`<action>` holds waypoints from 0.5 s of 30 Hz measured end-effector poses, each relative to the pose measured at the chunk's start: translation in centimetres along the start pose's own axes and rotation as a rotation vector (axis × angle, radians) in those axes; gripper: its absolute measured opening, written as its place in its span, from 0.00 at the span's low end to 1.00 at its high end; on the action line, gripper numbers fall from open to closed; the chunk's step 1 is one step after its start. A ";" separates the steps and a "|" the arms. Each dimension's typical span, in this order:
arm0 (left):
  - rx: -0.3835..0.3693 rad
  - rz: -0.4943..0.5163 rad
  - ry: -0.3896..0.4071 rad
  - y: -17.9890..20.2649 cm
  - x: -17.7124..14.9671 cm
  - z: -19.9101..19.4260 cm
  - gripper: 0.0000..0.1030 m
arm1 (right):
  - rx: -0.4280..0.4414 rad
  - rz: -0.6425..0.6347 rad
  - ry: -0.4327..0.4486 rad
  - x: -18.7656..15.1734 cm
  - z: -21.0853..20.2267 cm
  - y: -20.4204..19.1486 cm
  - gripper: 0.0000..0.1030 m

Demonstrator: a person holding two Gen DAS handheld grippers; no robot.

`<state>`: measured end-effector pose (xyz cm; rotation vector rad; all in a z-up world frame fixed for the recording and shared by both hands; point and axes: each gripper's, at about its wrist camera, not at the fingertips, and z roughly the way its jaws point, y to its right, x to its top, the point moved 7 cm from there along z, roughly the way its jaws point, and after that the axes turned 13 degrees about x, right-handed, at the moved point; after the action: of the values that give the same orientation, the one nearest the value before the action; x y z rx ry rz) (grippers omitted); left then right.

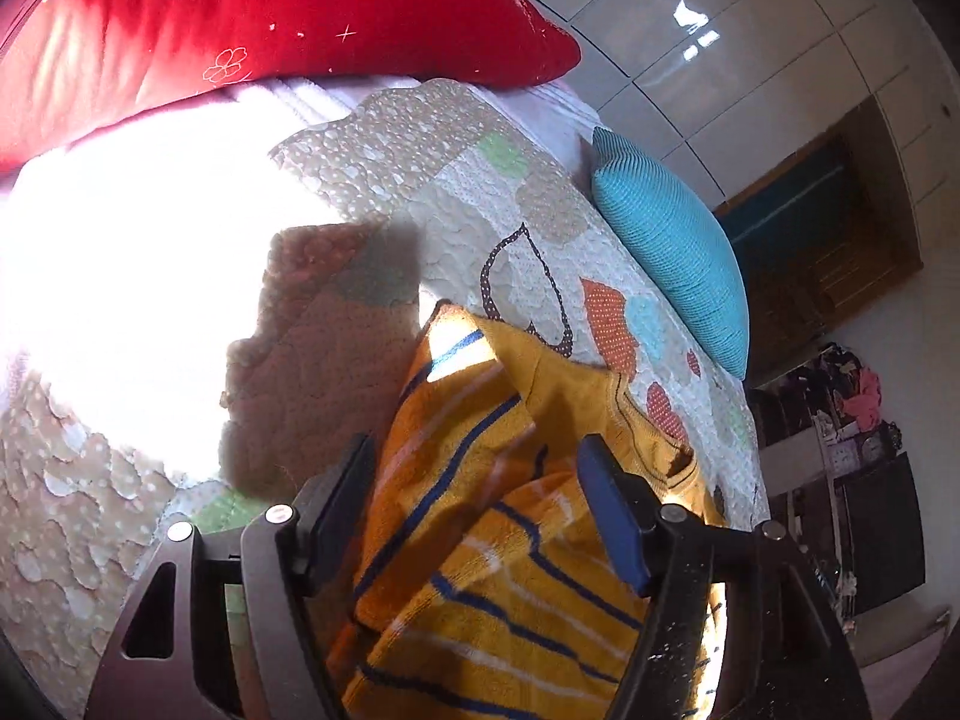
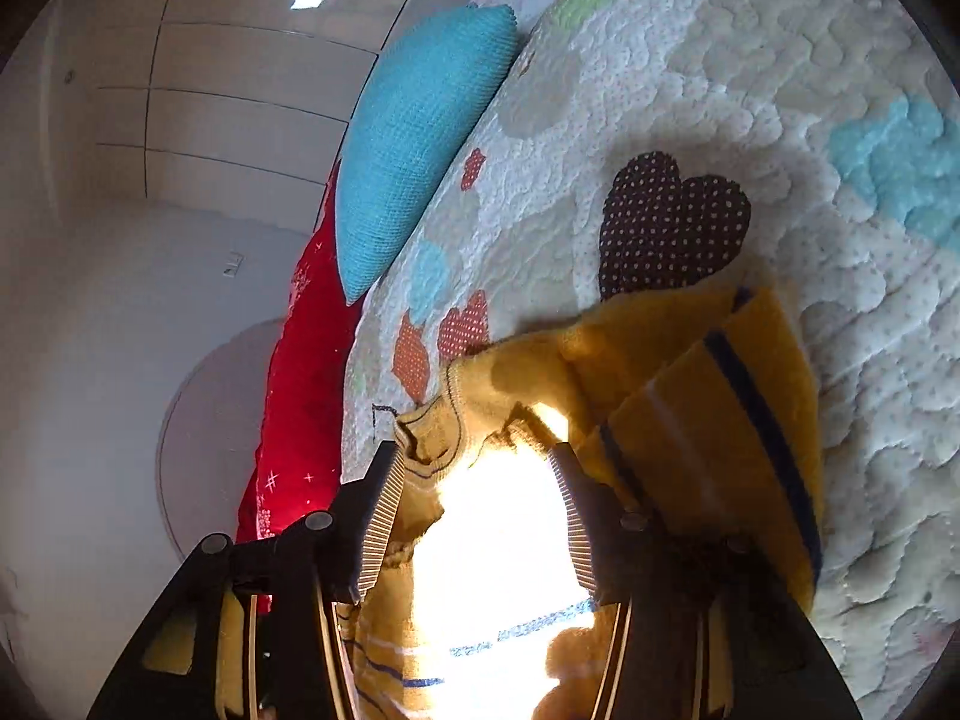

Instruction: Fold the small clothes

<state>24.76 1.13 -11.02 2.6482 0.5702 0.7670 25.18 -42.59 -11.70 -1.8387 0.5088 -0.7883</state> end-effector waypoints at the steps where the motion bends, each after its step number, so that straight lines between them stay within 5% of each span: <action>1: 0.014 0.024 0.006 -0.1 -0.4 -0.5 0.66 | -0.020 -0.016 0.007 0.2 -0.5 -0.3 0.54; 9: 0.167 0.203 0.068 -2.6 -4.8 -4.3 0.74 | -0.161 -0.315 -0.040 -3.0 -3.0 -6.2 0.55; 15: 0.404 0.351 0.108 -6.4 -7.5 -3.7 0.74 | -0.113 -0.422 -0.194 -8.5 1.3 -10.6 0.55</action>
<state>15.03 3.94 -13.89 3.1481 0.3125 0.9862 20.02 -32.08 -4.64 -2.1357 0.0373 -0.8583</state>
